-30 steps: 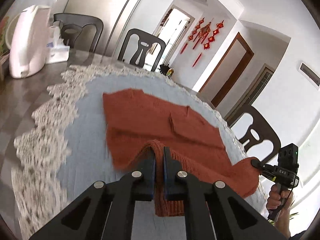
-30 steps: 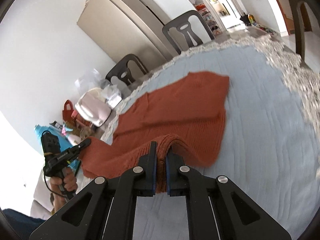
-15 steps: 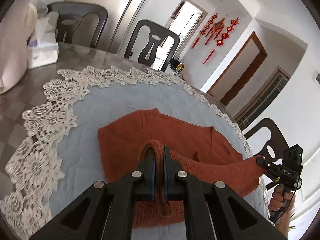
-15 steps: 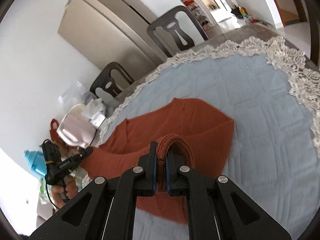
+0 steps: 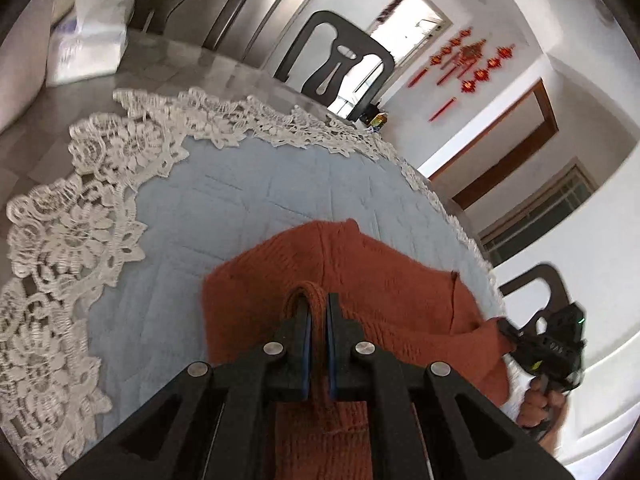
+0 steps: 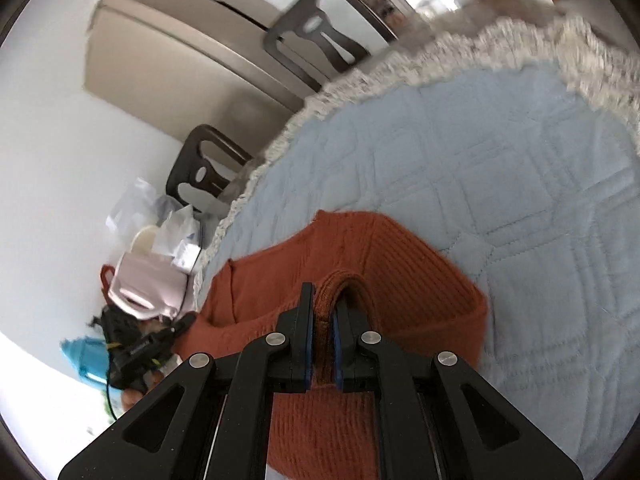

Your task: Fold small clothes

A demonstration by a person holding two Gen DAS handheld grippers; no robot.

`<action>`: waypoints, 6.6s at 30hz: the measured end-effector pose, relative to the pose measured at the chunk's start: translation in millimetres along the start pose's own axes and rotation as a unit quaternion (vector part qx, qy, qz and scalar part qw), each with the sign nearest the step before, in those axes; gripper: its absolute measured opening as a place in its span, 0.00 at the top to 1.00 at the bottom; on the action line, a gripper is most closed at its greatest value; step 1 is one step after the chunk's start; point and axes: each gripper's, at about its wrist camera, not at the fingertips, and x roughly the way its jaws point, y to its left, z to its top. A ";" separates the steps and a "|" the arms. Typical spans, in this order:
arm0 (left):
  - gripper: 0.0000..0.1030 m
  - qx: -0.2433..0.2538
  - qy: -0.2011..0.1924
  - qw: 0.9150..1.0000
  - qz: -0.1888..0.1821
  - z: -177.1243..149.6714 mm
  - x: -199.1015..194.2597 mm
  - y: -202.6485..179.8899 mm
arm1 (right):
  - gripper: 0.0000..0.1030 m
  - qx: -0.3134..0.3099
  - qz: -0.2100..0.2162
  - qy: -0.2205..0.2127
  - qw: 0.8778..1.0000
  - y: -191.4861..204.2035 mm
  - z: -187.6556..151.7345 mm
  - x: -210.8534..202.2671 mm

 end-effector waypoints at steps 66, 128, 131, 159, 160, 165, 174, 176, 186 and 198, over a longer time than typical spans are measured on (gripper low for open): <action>0.76 0.214 -0.004 0.971 0.110 -88.9 -15.4 -85.1 | 0.85 -0.302 -0.188 -0.024 0.934 93.1 -118.9 -18.9; 0.48 0.068 -0.028 0.992 0.100 -106.8 -64.6 -11.2 | 0.48 -0.092 -0.086 -0.038 0.991 13.6 -122.2 -63.4; 0.43 0.043 -0.025 0.996 0.067 -98.2 -55.9 -7.8 | 0.48 -0.079 -0.067 -0.040 0.994 12.3 -113.6 -55.6; 0.82 0.032 -0.041 0.998 0.028 -77.4 -68.2 -16.0 | 0.86 -0.059 -0.054 -0.059 0.995 28.3 -112.7 -88.4; 0.82 0.037 -0.040 0.998 0.026 -81.8 -72.9 -16.9 | 0.86 -0.060 -0.056 -0.057 0.995 28.5 -116.9 -91.9; 0.82 0.046 -0.032 0.998 0.016 -106.9 -92.1 -18.4 | 0.86 -0.062 -0.063 -0.047 0.995 25.2 -144.1 -112.1; 0.82 0.054 -0.007 0.998 0.012 -165.9 -117.9 -15.6 | 0.86 -0.036 -0.075 -0.030 0.996 -1.3 -189.1 -130.6; 0.82 0.052 0.002 0.999 0.017 -176.6 -115.4 -12.8 | 0.86 -0.023 -0.073 -0.025 0.997 -11.2 -192.7 -128.8; 0.79 0.066 -0.003 0.997 0.030 -186.3 -129.4 -9.6 | 0.78 -0.069 -0.115 -0.070 0.989 5.1 -199.9 -160.7; 0.79 0.147 -0.048 0.987 0.054 -158.9 -123.1 -51.7 | 0.79 -0.180 -0.184 -0.060 0.964 37.1 -188.6 -104.2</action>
